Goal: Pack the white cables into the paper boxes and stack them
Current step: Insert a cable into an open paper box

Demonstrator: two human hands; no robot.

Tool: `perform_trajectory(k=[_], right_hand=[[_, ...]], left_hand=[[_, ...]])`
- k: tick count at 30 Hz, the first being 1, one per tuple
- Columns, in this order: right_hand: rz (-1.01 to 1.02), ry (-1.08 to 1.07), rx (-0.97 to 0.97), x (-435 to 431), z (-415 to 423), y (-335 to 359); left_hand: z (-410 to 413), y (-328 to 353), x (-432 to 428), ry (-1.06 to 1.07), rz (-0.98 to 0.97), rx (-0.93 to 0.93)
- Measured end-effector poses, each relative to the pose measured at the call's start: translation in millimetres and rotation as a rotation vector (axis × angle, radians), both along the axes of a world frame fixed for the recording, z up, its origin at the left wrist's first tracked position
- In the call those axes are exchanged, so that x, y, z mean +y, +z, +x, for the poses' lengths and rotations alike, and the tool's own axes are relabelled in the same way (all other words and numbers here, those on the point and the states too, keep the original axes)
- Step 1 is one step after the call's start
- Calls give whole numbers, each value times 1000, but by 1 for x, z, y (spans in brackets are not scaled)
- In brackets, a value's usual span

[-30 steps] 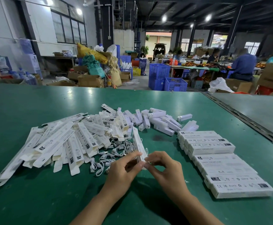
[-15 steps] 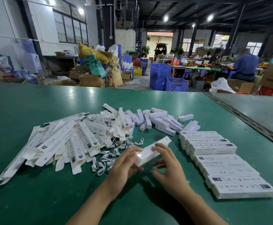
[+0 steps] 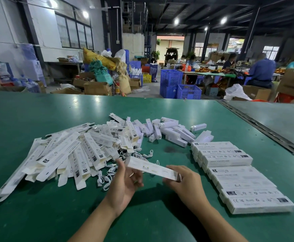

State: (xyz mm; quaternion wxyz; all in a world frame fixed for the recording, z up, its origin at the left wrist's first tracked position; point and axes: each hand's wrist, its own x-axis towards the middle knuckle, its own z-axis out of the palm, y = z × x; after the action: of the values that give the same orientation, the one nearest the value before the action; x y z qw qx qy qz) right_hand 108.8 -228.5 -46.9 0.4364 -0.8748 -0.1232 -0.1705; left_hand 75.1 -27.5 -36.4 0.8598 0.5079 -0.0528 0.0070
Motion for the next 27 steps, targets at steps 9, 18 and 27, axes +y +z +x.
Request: perform_trajectory(k=[9,18,27], right_hand=[[317,182,207,26,-5,4],[-187,-90,198,39,95,-17],[-435,-111,275,60,161,-24]], left_hand=[[10,-12,-11,321,294,-3],[27,-10,0,521,19,98],[33,-9,3,568,-58,159]])
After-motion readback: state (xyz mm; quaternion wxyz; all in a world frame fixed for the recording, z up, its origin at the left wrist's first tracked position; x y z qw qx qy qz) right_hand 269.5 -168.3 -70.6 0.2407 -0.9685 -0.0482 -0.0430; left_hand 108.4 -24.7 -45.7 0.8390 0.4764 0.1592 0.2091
